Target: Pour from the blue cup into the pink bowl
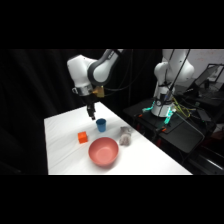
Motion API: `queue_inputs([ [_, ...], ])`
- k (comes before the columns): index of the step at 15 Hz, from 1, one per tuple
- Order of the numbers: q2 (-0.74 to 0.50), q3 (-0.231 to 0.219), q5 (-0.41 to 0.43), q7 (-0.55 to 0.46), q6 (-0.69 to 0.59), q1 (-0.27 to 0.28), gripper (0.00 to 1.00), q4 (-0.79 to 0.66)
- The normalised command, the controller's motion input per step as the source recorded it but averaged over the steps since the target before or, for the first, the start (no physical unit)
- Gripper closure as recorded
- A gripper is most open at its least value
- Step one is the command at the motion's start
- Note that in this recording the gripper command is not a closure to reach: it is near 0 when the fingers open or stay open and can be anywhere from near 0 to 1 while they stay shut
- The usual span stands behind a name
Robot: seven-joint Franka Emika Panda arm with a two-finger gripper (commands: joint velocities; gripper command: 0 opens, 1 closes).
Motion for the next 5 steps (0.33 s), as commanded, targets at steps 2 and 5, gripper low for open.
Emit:
queue_inputs([
  [2, -0.47, -0.008, -0.101, 0.24, -0.63, 0.013, 0.0, 0.22],
  [5, -0.34, 0.009, -0.206, 0.35, -0.38, 0.045, 0.0, 0.14],
])
